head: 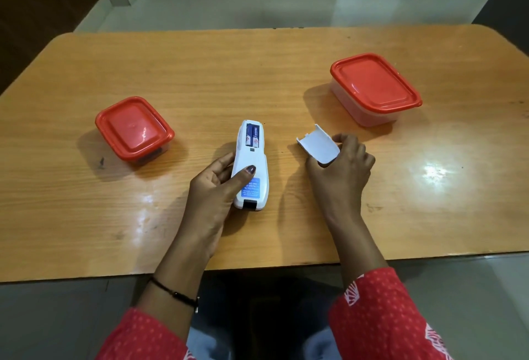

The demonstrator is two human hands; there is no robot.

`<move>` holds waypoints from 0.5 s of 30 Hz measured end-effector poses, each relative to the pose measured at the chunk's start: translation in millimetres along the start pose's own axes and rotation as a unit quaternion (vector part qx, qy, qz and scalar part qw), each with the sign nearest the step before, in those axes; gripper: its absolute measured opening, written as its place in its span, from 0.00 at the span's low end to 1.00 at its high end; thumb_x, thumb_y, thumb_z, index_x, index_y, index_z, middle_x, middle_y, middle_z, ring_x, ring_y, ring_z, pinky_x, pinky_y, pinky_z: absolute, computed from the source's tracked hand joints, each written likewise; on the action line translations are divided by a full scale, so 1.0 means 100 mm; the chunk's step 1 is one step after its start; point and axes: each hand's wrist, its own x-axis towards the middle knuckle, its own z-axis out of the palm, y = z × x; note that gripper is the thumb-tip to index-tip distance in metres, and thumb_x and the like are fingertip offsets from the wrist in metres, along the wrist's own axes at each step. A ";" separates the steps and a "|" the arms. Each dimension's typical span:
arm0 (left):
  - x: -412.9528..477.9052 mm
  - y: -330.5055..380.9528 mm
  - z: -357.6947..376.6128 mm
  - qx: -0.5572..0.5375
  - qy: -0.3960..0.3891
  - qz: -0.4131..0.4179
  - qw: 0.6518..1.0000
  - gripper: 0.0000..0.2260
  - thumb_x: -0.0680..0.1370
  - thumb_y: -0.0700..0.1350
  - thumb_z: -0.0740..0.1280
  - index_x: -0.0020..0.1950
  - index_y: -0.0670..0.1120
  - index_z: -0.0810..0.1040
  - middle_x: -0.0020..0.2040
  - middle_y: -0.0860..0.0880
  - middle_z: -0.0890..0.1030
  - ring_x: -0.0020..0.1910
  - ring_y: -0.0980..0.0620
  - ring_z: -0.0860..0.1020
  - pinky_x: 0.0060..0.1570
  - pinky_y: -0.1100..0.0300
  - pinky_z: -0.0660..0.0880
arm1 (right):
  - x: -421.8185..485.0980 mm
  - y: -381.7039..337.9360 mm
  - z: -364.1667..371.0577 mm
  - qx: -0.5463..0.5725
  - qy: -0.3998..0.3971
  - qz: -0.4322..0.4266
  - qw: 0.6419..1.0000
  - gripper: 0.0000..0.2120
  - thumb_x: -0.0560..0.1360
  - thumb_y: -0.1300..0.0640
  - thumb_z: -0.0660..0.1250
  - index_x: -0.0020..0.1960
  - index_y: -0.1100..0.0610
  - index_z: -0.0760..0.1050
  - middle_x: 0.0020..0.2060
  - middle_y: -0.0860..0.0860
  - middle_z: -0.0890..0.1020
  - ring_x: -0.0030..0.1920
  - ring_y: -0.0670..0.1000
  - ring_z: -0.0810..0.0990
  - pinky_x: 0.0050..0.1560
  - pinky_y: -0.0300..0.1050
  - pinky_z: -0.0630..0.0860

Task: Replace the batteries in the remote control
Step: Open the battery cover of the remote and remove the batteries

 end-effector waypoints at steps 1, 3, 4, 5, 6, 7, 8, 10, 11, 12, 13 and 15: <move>0.00 0.00 0.00 -0.001 -0.002 0.001 1.000 0.20 0.72 0.39 0.71 0.64 0.46 0.76 0.51 0.54 0.85 0.51 0.54 0.83 0.45 0.62 0.78 | 0.00 -0.01 0.00 -0.017 -0.006 0.003 1.000 0.22 0.68 0.58 0.69 0.60 0.56 0.69 0.57 0.54 0.74 0.60 0.57 0.67 0.58 0.49 0.64; 0.00 0.02 0.00 -0.001 -0.005 0.002 1.000 0.19 0.73 0.38 0.70 0.64 0.46 0.76 0.50 0.56 0.85 0.51 0.55 0.83 0.46 0.62 0.78 | -0.01 -0.03 -0.01 -0.041 -0.012 0.008 0.999 0.23 0.68 0.56 0.68 0.62 0.55 0.68 0.57 0.54 0.74 0.61 0.57 0.66 0.59 0.50 0.64; 0.00 0.02 0.00 0.001 -0.005 0.003 1.000 0.19 0.73 0.38 0.70 0.64 0.46 0.76 0.49 0.57 0.85 0.50 0.55 0.83 0.45 0.62 0.78 | -0.01 -0.04 -0.01 -0.043 -0.009 0.007 0.999 0.23 0.68 0.55 0.69 0.62 0.55 0.68 0.58 0.53 0.74 0.62 0.56 0.66 0.60 0.51 0.63; 0.00 0.02 0.00 0.003 -0.005 0.002 1.000 0.18 0.74 0.38 0.69 0.63 0.46 0.77 0.49 0.57 0.85 0.49 0.55 0.83 0.44 0.62 0.79 | -0.01 -0.06 -0.01 -0.032 -0.001 -0.001 0.999 0.23 0.69 0.54 0.69 0.62 0.55 0.69 0.58 0.53 0.74 0.62 0.56 0.66 0.60 0.52 0.64; 0.00 0.02 0.00 0.006 -0.003 0.000 1.000 0.17 0.74 0.37 0.68 0.62 0.47 0.77 0.50 0.55 0.85 0.48 0.55 0.83 0.43 0.62 0.79 | -0.01 -0.08 -0.02 -0.006 0.009 -0.020 1.000 0.23 0.69 0.53 0.69 0.62 0.55 0.70 0.57 0.53 0.74 0.62 0.55 0.66 0.61 0.52 0.65; 0.00 0.02 -0.01 0.006 -0.002 -0.006 1.000 0.16 0.75 0.37 0.68 0.62 0.47 0.78 0.52 0.52 0.85 0.47 0.53 0.83 0.41 0.62 0.79 | -0.02 -0.11 -0.02 0.030 0.016 -0.046 0.998 0.22 0.70 0.53 0.69 0.62 0.55 0.71 0.57 0.52 0.75 0.60 0.53 0.66 0.61 0.52 0.66; 0.00 0.03 -0.01 0.002 -0.003 -0.011 1.000 0.16 0.75 0.37 0.67 0.61 0.47 0.78 0.52 0.49 0.85 0.45 0.52 0.83 0.40 0.60 0.79 | -0.03 -0.14 -0.03 0.071 0.015 -0.072 0.995 0.20 0.70 0.53 0.69 0.61 0.55 0.71 0.56 0.51 0.75 0.59 0.50 0.66 0.61 0.52 0.67; -0.01 0.07 -0.01 -0.008 -0.021 -0.020 1.000 0.15 0.75 0.37 0.66 0.60 0.47 0.79 0.51 0.45 0.85 0.40 0.47 0.82 0.35 0.57 0.79 | -0.05 -0.20 -0.05 0.164 -0.028 -0.085 0.982 0.19 0.73 0.54 0.68 0.62 0.53 0.72 0.57 0.49 0.75 0.57 0.46 0.69 0.58 0.48 0.72; -0.02 0.09 -0.01 -0.006 -0.039 -0.022 0.999 0.15 0.75 0.37 0.66 0.60 0.48 0.79 0.50 0.45 0.85 0.36 0.46 0.81 0.31 0.56 0.79 | -0.06 -0.24 -0.07 0.209 -0.067 -0.072 0.973 0.19 0.74 0.54 0.67 0.64 0.52 0.71 0.57 0.48 0.75 0.55 0.46 0.71 0.55 0.41 0.73; -0.03 0.10 -0.02 0.002 -0.058 -0.023 0.998 0.15 0.75 0.36 0.66 0.60 0.48 0.79 0.50 0.44 0.85 0.34 0.47 0.80 0.28 0.56 0.78 | -0.07 -0.27 -0.07 0.249 -0.111 -0.056 0.961 0.19 0.76 0.55 0.66 0.66 0.51 0.70 0.58 0.48 0.75 0.53 0.43 0.73 0.50 0.33 0.73; -0.04 0.12 -0.03 0.013 -0.074 -0.023 0.997 0.16 0.75 0.36 0.66 0.60 0.48 0.79 0.50 0.43 0.84 0.32 0.48 0.80 0.26 0.57 0.78 | -0.07 -0.28 -0.07 0.276 -0.148 -0.045 0.949 0.20 0.77 0.56 0.65 0.68 0.50 0.70 0.58 0.48 0.76 0.50 0.40 0.75 0.47 0.29 0.73; -0.05 0.13 -0.07 0.021 -0.091 -0.024 0.995 0.19 0.72 0.38 0.68 0.62 0.47 0.78 0.50 0.42 0.84 0.31 0.49 0.81 0.24 0.57 0.78 | -0.08 -0.28 -0.07 0.299 -0.193 -0.040 0.934 0.19 0.78 0.58 0.64 0.68 0.49 0.70 0.56 0.50 0.78 0.46 0.40 0.77 0.46 0.34 0.75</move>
